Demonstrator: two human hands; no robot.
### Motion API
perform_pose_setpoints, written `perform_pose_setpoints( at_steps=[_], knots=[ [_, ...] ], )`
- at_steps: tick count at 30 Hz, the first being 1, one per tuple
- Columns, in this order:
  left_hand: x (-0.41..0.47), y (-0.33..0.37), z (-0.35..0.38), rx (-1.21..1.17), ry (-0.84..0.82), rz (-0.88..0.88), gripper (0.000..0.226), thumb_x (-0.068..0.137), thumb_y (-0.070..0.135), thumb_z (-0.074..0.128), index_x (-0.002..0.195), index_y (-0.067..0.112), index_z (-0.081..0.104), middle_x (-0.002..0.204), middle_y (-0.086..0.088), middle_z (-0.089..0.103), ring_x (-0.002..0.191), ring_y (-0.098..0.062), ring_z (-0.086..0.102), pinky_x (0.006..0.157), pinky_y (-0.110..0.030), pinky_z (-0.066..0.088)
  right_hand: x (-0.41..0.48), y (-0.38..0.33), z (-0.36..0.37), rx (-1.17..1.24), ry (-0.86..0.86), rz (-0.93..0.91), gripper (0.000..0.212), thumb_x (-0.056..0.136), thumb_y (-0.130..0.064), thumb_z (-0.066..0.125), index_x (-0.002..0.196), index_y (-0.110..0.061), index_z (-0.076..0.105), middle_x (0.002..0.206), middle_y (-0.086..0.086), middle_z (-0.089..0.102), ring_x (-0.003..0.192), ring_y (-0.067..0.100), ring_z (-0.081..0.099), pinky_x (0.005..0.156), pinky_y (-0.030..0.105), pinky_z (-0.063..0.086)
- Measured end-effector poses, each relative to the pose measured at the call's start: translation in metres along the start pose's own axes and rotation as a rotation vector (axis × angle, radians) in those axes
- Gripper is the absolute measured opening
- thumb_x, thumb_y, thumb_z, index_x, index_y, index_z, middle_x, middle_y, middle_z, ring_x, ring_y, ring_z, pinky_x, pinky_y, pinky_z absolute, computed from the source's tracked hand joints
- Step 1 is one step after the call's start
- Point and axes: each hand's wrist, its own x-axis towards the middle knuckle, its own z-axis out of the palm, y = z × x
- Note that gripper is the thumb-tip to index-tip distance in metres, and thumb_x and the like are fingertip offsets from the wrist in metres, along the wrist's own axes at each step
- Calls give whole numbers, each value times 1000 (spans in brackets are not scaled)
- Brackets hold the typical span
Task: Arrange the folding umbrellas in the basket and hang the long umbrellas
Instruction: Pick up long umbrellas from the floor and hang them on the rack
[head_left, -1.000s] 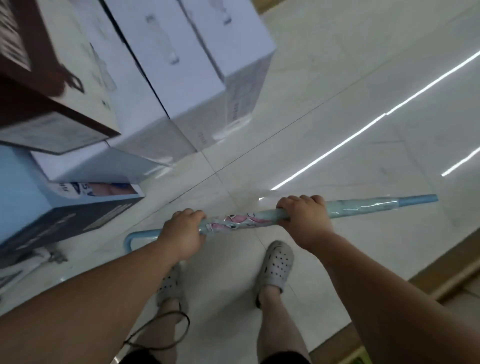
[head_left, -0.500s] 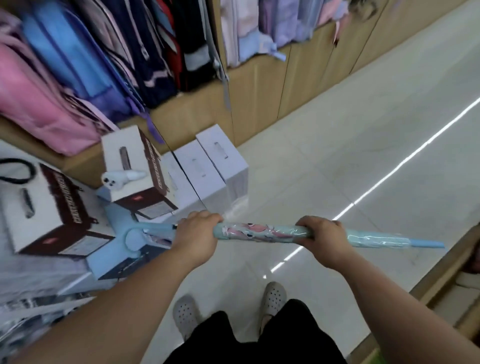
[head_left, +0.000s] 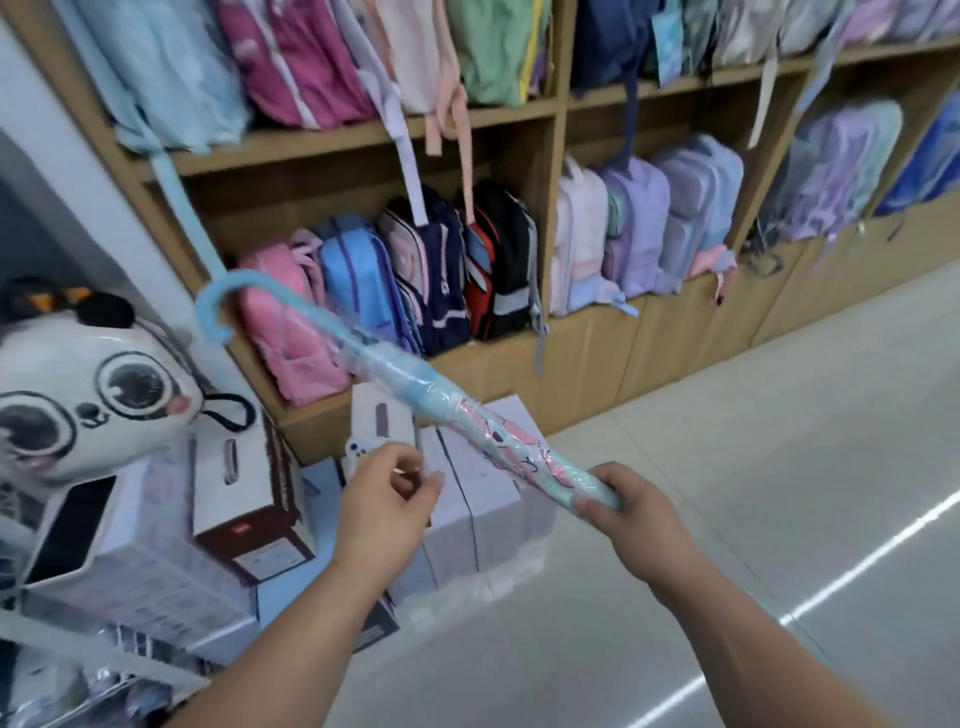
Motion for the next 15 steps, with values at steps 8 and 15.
perform_pose_setpoints(
  at_steps=[8,15],
  knots=[
    [-14,-26,-121,-412,-223,-234,31,99,30,60,130,28,59,115,6,72,107,-14,68,89,-34,55,-46,-115,167,365,-154,-32,5,94,-14,66,97,-10,68,86,2,67,71,5,58,63,14,45],
    [-14,-48,-231,-654,-13,-163,31,97,2,60,122,20,62,107,1,77,100,-13,72,82,-23,56,-80,-221,271,556,-359,-123,9,96,-11,63,103,-7,67,97,10,74,82,15,65,73,29,51]
  ],
)
